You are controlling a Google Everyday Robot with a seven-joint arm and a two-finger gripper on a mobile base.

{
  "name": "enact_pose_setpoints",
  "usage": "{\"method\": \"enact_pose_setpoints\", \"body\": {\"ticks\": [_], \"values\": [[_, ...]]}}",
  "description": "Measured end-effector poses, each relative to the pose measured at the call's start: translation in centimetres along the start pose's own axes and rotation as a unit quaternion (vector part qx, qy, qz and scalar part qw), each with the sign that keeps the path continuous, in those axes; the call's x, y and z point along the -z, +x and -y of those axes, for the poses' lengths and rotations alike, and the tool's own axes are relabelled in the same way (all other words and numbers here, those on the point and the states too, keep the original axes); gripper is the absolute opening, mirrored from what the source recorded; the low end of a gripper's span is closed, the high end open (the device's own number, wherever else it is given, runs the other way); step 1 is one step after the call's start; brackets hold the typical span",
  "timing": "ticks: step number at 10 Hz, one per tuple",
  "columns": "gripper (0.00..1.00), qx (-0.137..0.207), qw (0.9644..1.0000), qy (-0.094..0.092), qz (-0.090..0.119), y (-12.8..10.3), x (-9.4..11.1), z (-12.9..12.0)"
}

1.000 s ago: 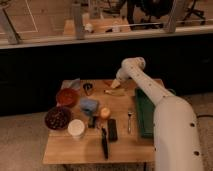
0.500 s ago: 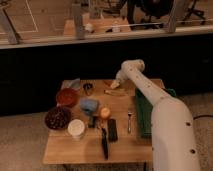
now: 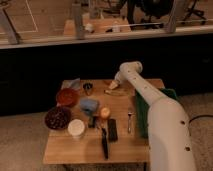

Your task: Place pepper in metal cup

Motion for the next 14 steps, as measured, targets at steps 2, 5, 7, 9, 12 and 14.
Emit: {"method": "enact_pose_setpoints", "body": {"ticks": [2, 5, 7, 9, 12, 14], "values": [[0.8, 0.002, 1.0, -0.004, 0.003, -0.6, -0.6, -0.2], [0.8, 0.001, 0.9999, -0.014, 0.004, -0.8, -1.3, -0.4], [0.73, 0.002, 0.9998, -0.019, 0.0, -0.7, -1.8, -0.6], [0.54, 0.003, 0.9997, -0.024, -0.003, -0.8, -2.1, -0.7], [0.42, 0.015, 0.9993, -0.032, 0.011, -1.9, -1.1, -0.7], [0.28, 0.029, 0.9988, -0.035, 0.015, -2.6, -0.2, -0.8]]}}
